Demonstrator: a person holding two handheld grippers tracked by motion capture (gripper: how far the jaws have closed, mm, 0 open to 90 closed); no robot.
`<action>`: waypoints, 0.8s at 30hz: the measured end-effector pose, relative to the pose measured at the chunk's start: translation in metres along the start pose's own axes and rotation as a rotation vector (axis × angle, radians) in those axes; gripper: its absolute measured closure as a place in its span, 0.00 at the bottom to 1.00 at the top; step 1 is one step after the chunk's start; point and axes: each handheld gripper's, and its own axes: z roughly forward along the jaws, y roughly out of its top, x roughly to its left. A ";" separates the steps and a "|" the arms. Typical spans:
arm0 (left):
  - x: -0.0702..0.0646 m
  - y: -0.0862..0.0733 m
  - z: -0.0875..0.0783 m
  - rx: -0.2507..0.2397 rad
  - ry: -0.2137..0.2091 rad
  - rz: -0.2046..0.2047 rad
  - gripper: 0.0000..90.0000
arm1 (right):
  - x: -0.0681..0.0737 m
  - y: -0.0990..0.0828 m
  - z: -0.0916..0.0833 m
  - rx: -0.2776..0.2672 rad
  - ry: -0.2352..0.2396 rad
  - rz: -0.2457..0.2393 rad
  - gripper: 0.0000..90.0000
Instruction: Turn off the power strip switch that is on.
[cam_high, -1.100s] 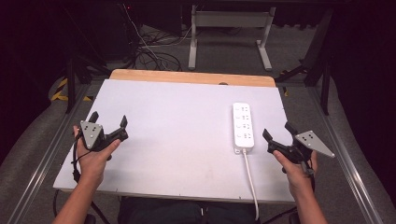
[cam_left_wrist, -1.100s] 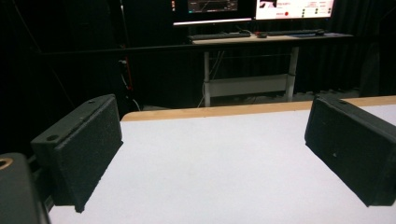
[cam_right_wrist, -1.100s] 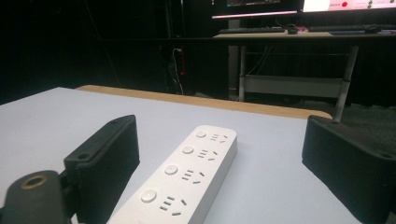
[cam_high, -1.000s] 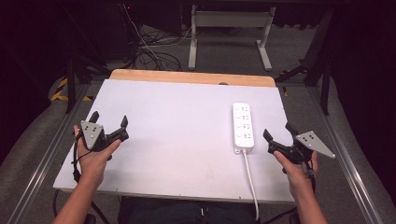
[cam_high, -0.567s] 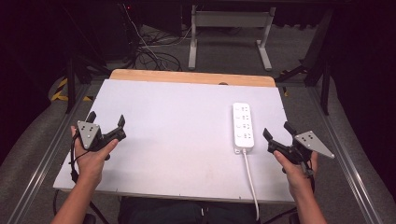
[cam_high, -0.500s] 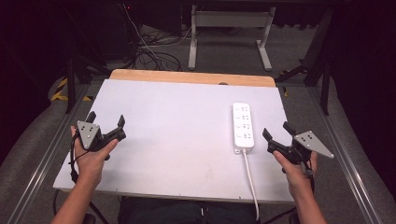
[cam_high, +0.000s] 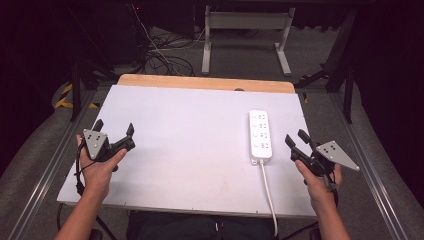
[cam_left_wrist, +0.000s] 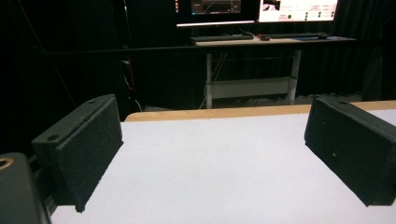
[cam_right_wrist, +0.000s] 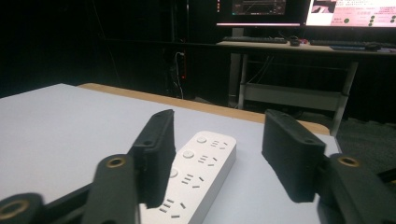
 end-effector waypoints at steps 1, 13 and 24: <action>0.000 0.000 0.000 0.000 0.000 0.000 0.05 | 0.000 0.000 0.000 0.000 0.000 0.000 0.64; 0.001 0.000 0.001 0.004 -0.002 -0.003 0.06 | -0.003 0.016 0.000 0.048 0.052 -0.019 1.00; 0.002 -0.001 0.002 0.008 0.000 0.000 0.06 | 0.011 0.030 0.023 0.212 0.141 -0.013 1.00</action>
